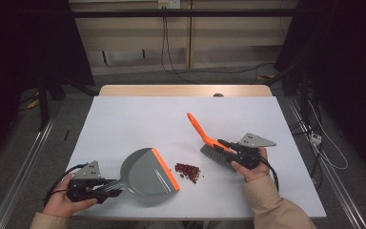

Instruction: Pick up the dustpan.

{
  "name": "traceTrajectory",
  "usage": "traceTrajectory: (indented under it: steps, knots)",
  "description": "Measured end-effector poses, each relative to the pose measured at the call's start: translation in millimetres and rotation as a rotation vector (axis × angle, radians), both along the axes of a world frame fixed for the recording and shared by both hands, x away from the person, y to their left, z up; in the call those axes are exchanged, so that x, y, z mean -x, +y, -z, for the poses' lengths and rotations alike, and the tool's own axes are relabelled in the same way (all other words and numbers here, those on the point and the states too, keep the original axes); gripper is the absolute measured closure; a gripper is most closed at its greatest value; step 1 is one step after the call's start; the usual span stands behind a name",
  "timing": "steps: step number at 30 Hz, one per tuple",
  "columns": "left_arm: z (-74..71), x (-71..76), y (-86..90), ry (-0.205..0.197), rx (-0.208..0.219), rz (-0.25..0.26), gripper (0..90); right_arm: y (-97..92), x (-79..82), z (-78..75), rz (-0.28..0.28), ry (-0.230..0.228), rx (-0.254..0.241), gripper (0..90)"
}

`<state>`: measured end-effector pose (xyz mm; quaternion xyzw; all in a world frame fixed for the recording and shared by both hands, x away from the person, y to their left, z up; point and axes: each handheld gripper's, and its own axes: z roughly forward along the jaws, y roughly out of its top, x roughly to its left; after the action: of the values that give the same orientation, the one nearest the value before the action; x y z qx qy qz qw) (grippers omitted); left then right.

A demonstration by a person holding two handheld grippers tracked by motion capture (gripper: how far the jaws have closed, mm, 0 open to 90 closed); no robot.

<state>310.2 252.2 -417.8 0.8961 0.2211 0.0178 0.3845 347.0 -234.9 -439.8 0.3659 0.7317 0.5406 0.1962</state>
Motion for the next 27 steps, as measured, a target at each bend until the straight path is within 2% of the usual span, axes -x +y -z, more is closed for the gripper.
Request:
traceTrajectory:
  steps: [4,10,11,14,15,18,22,24,27]
  knots:
    - [1.1,-0.7,-4.8,-0.004,-0.005,0.026,62.4,1.3,-0.8,-1.0,0.014,0.004,0.002,71.3]
    - [1.8,-1.3,-13.2,-0.005,-0.003,0.067,62.3,11.5,-2.0,-3.7,0.025,-0.037,-0.017,71.3]
    - [2.2,-1.5,-14.7,-0.003,-0.006,0.072,62.3,13.2,-2.6,-3.1,0.023,-0.036,-0.010,71.3]
    - [2.9,-2.7,-15.7,0.000,-0.002,0.076,62.3,17.3,-0.8,-1.1,0.024,-0.046,0.068,71.1]
    - [2.6,-3.1,-15.4,0.001,-0.002,0.080,62.3,17.4,0.1,-1.8,0.018,-0.044,0.076,71.1]
    - [2.8,-3.8,-15.5,-0.001,0.005,0.077,62.2,16.2,2.8,-5.7,0.013,-0.011,0.103,70.0]
    - [4.8,-5.0,-16.5,0.005,0.002,0.075,62.2,14.9,4.0,-9.6,0.026,0.065,0.126,62.1]
    - [5.5,-6.0,-16.1,0.007,-0.004,0.075,62.2,16.3,4.6,-10.1,0.047,0.076,0.170,62.7]
    - [6.8,-6.2,-16.6,0.014,-0.007,0.069,62.1,19.0,5.5,-10.2,0.048,0.089,0.194,70.8]
